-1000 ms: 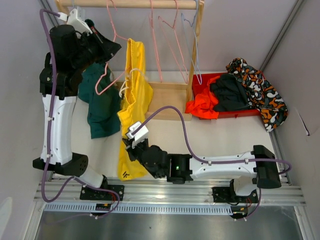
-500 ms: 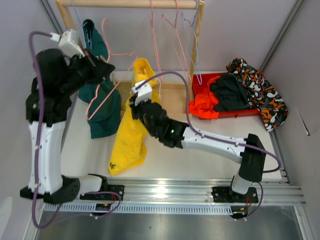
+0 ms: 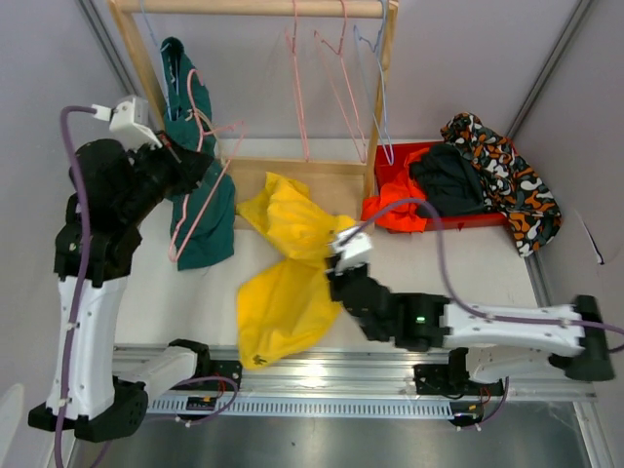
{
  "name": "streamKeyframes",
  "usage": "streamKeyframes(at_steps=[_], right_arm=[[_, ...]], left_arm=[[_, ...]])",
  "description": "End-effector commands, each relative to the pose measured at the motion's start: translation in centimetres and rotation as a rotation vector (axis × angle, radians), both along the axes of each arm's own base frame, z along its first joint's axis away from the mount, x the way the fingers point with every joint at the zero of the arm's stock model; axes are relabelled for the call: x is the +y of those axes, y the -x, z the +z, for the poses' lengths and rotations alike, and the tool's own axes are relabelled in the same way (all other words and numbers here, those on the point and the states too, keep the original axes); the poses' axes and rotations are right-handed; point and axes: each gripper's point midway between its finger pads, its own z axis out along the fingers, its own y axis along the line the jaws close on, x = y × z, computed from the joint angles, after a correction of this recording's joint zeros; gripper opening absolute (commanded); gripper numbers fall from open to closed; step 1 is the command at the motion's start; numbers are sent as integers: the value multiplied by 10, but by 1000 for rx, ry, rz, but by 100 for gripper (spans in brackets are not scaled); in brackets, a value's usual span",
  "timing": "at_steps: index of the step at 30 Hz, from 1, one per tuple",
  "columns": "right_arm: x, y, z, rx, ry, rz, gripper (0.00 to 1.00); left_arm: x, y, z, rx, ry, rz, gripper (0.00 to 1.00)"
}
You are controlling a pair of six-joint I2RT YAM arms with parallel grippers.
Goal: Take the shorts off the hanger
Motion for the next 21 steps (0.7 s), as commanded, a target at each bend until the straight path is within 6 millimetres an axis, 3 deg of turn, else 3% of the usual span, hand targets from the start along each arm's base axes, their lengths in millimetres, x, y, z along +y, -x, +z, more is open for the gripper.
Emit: streamKeyframes(at_steps=[1,3,4,5,8,9,11,12,13,14,15,16,17,18,19,21], right_arm=[[-116,-6,59,-42,-186,-325,0],[-153,-3,68,-48,-192,-373,0],[-181,-2,84,-62,-251,-417,0],[-196,-2,99,-70,-285,-439,0],[-229,-3,133,-137,-290,-477,0],[-233,-6,155,-156,-375,-500,0],[-242,-13,178,-239,-275,-516,0],[-254,-22,205,-291,-306,-537,0],[-258,-28,220,-312,-335,-543,0],[-261,-35,232,-333,-327,-549,0],[-259,-58,236,-363,-247,-556,0],[-271,-61,268,-401,-296,-567,0],[-273,-72,278,-408,-317,-572,0],[-274,-105,276,-404,-250,-574,0],[-285,-110,302,-445,-286,-579,0],[-292,-136,316,-448,-332,-574,0]], left_arm=[[2,-17,-1,-42,-5,21,0],[1,-20,-4,-53,7,19,0],[0,-20,-11,-44,10,15,0],[-1,-22,-10,-56,14,15,0],[-3,-29,-22,-36,14,10,0],[-4,-30,-25,-30,13,7,0],[-6,-36,-30,-22,14,4,0],[-6,-37,-32,-19,12,3,0],[-6,-39,-35,-14,10,0,0],[-7,-40,-34,-20,9,0,0],[-7,-41,-36,-18,6,-2,0],[-7,-42,-36,-19,3,-1,0],[-7,-44,-38,-19,2,-1,0],[-6,-46,-40,-18,-2,2,0],[-6,-47,-41,-17,-4,3,0],[-7,-51,-44,-14,-7,0,0]])
